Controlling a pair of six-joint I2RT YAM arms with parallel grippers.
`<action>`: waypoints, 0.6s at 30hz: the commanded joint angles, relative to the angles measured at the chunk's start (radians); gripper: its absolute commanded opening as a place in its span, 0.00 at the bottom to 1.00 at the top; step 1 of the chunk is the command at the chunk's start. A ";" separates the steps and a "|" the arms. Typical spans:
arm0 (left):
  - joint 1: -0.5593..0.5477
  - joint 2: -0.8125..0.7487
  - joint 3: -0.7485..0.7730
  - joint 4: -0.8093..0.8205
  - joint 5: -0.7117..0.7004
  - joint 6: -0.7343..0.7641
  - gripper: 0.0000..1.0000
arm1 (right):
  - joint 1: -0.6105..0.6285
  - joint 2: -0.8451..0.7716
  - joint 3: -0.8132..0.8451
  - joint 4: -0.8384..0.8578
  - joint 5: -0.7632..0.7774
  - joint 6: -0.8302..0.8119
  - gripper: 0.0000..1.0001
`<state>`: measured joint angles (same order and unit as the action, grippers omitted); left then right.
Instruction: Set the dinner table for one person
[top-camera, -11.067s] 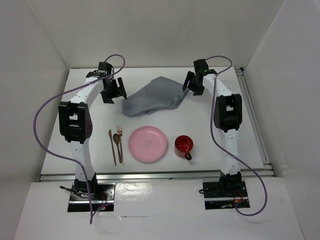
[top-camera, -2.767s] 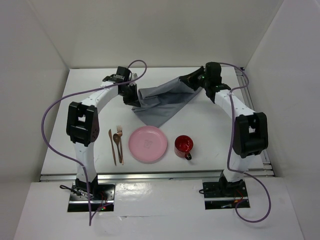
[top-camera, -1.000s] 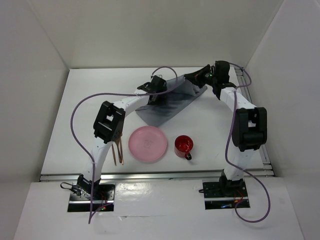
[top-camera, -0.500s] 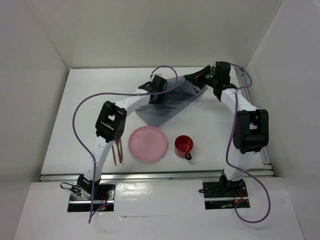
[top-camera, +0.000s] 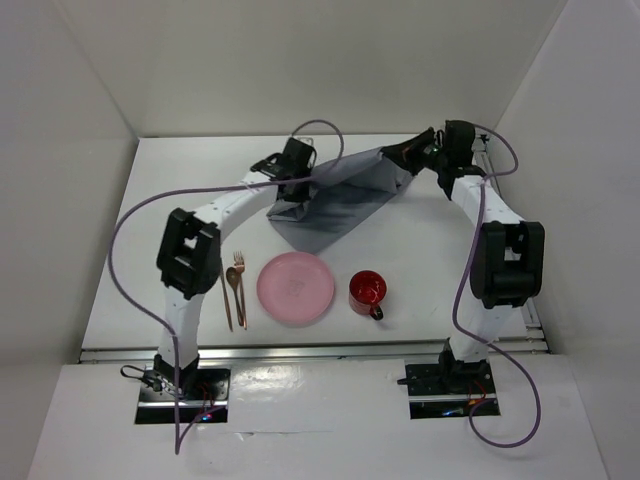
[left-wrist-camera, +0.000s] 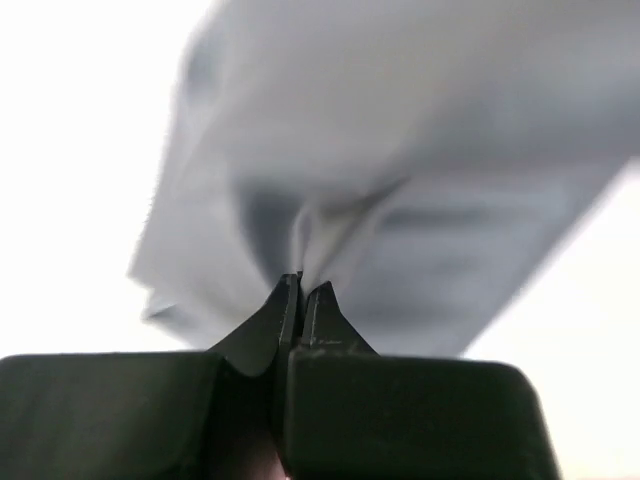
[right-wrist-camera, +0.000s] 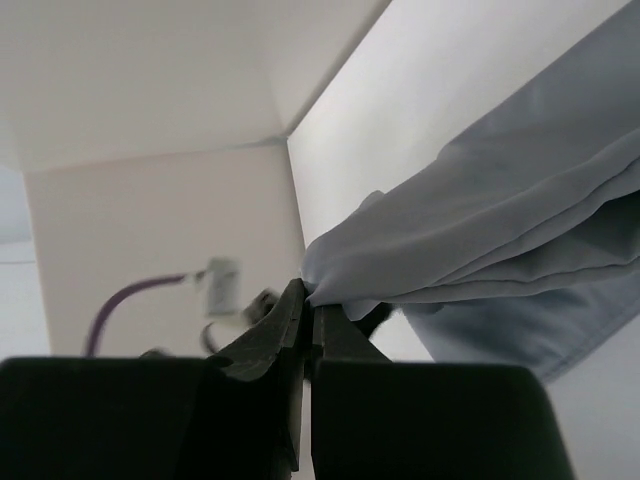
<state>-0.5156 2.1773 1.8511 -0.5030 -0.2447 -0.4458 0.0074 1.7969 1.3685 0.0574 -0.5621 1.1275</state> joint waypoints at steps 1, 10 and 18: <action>0.080 -0.249 -0.074 0.020 0.091 0.094 0.00 | -0.024 -0.091 0.092 -0.031 -0.016 -0.040 0.00; 0.333 -0.491 -0.104 -0.002 0.514 0.094 0.00 | -0.063 -0.148 0.156 -0.105 -0.047 -0.113 0.00; 0.534 -0.459 0.082 -0.058 0.763 0.052 0.00 | -0.107 -0.264 0.290 -0.278 -0.047 -0.235 0.00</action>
<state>-0.0364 1.7149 1.8503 -0.5602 0.3508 -0.3740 -0.0742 1.6283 1.5608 -0.1528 -0.5934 0.9710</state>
